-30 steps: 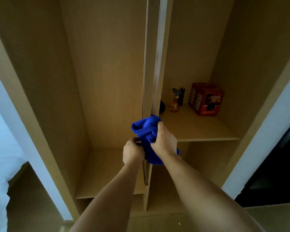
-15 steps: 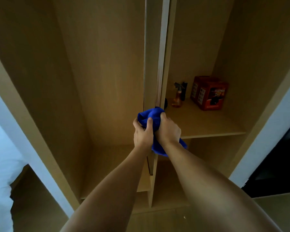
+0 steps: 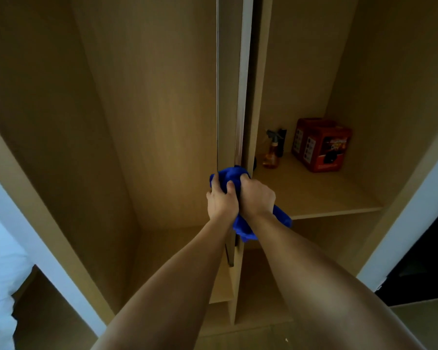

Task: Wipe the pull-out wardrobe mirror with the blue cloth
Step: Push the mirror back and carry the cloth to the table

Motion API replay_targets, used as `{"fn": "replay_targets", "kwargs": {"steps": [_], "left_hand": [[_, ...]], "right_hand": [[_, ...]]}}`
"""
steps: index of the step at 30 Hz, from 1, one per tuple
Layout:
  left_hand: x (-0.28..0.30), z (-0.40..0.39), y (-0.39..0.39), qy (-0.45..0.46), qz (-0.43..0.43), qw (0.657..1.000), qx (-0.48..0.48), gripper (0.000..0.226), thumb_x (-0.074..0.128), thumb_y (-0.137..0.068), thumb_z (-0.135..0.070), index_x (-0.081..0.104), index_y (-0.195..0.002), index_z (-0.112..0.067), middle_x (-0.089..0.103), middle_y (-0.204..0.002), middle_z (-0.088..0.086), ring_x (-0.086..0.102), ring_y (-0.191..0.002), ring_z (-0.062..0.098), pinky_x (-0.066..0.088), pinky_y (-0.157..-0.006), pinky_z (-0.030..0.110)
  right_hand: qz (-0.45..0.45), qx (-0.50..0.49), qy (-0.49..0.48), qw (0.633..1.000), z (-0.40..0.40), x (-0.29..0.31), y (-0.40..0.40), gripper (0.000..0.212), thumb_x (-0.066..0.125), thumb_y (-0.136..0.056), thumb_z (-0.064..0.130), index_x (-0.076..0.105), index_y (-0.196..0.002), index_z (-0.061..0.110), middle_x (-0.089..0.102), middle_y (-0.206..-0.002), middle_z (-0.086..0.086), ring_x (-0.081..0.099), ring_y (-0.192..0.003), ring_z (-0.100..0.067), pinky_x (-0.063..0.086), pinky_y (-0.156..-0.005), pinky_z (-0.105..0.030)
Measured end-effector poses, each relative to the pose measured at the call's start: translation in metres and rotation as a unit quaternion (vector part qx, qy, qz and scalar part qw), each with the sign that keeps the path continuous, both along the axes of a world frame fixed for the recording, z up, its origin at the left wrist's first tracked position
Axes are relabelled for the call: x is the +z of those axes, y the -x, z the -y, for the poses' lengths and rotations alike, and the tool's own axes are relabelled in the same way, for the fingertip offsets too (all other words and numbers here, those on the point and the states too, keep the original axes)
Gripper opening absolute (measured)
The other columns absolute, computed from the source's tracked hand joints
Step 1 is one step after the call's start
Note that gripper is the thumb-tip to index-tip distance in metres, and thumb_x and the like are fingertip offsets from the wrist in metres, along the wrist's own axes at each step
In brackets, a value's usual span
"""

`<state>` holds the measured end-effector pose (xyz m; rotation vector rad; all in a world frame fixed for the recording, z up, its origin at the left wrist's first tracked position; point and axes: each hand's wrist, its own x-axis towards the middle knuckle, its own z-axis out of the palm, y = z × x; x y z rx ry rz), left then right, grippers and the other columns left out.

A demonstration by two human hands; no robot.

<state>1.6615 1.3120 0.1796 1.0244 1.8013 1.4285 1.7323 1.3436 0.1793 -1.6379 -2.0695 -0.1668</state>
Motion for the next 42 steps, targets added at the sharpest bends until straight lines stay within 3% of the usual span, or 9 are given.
{"fn": "replay_targets", "kwargs": {"steps": [6, 14, 24, 26, 30, 33, 35, 38, 42], "left_hand": [[0.005, -0.025, 0.009, 0.019, 0.022, 0.999, -0.032, 0.052, 0.034, -0.096, -0.048, 0.03, -0.145, -0.032, 0.047, -0.134, 0.008, 0.055, -0.104, 0.02, 0.048, -0.085, 0.033], [0.028, -0.062, 0.009, 0.062, 0.194, 0.979, 0.012, 0.053, 0.054, -0.087, -0.052, 0.048, -0.133, -0.025, 0.053, -0.124, 0.008, 0.056, -0.104, 0.025, 0.049, -0.093, 0.045], [0.026, -0.085, 0.015, 0.064, 0.201, 0.977, 0.0, 0.045, 0.044, -0.092, -0.049, 0.051, -0.13, -0.024, 0.054, -0.126, 0.009, 0.054, -0.108, 0.028, 0.046, -0.097, 0.046], [0.021, -0.084, 0.015, 0.05, 0.197, 0.979, 0.007, 0.054, 0.052, -0.088, -0.051, 0.043, -0.134, -0.024, 0.052, -0.129, 0.009, 0.054, -0.111, 0.029, 0.046, -0.097, 0.048], [0.012, -0.073, 0.019, 0.076, 0.246, 0.966, 0.037, 0.109, 0.077, -0.066, -0.053, 0.01, -0.148, -0.029, 0.037, -0.144, 0.009, 0.043, -0.126, 0.037, 0.042, -0.098, 0.055], [0.0, -0.06, 0.021, 0.152, 0.299, 0.942, 0.001, 0.107, 0.077, -0.061, -0.058, 0.022, -0.146, -0.023, 0.042, -0.141, 0.011, 0.045, -0.123, 0.037, 0.042, -0.097, 0.054], [-0.009, -0.049, 0.021, 0.18, 0.321, 0.929, -0.042, 0.088, 0.073, -0.064, -0.062, 0.041, -0.135, -0.019, 0.053, -0.131, 0.01, 0.052, -0.114, 0.034, 0.044, -0.097, 0.052], [-0.03, -0.032, 0.025, 0.183, 0.304, 0.932, -0.073, 0.066, 0.068, -0.074, -0.057, 0.05, -0.125, -0.019, 0.058, -0.122, 0.009, 0.057, -0.102, 0.028, 0.049, -0.087, 0.046], [-0.05, -0.001, 0.037, 0.181, 0.338, 0.918, -0.102, 0.048, 0.069, -0.081, -0.039, 0.056, -0.12, -0.014, 0.062, -0.117, 0.01, 0.059, -0.093, 0.026, 0.05, -0.07, 0.04]], "right_hand": [[0.017, 0.004, 0.009, 1.0, -0.016, 0.004, 0.007, 0.01, 0.049, -0.094, 0.019, 0.053, -0.102, 0.015, 0.061, -0.075, 0.0, 0.06, -0.062, -0.018, 0.041, -0.05, -0.029], [0.029, 0.004, 0.018, 0.999, -0.041, 0.001, 0.018, 0.012, 0.051, -0.09, 0.02, 0.049, -0.101, 0.018, 0.038, -0.056, 0.006, 0.046, -0.049, -0.013, 0.037, -0.046, -0.027], [0.011, 0.005, 0.029, 1.0, -0.052, -0.005, 0.024, 0.024, 0.052, -0.088, 0.02, 0.043, -0.11, 0.015, 0.059, -0.086, -0.001, 0.053, -0.058, -0.017, 0.037, -0.047, -0.028], [0.015, 0.006, 0.023, 1.0, -0.051, -0.005, 0.023, 0.023, 0.052, -0.089, 0.021, 0.043, -0.11, 0.015, 0.059, -0.086, -0.001, 0.049, -0.056, -0.015, 0.037, -0.046, -0.028], [-0.002, 0.024, 0.019, 1.0, -0.047, -0.005, 0.018, 0.022, 0.05, -0.092, 0.023, 0.045, -0.112, 0.015, 0.061, -0.087, -0.001, 0.057, -0.061, -0.017, 0.042, -0.048, -0.029], [-0.039, 0.041, 0.038, 0.998, -0.039, -0.014, 0.011, 0.028, 0.054, -0.089, 0.024, 0.044, -0.114, 0.016, 0.063, -0.086, 0.001, 0.059, -0.064, -0.016, 0.048, -0.052, -0.03], [-0.052, 0.061, 0.065, 0.995, -0.031, -0.024, 0.007, 0.032, 0.058, -0.085, 0.022, 0.044, -0.113, 0.018, 0.063, -0.087, 0.002, 0.054, -0.064, -0.013, 0.045, -0.053, -0.029], [-0.075, 0.109, 0.181, 0.975, -0.018, -0.037, 0.005, 0.044, 0.064, -0.078, 0.023, 0.041, -0.116, 0.021, 0.06, -0.094, 0.003, 0.054, -0.073, -0.013, 0.046, -0.061, -0.031], [-0.212, 0.168, 0.44, 0.856, 0.003, -0.043, 0.005, 0.069, 0.07, -0.073, 0.016, 0.034, -0.132, 0.02, 0.053, -0.118, -0.005, 0.055, -0.104, -0.025, 0.046, -0.092, -0.045]]}}
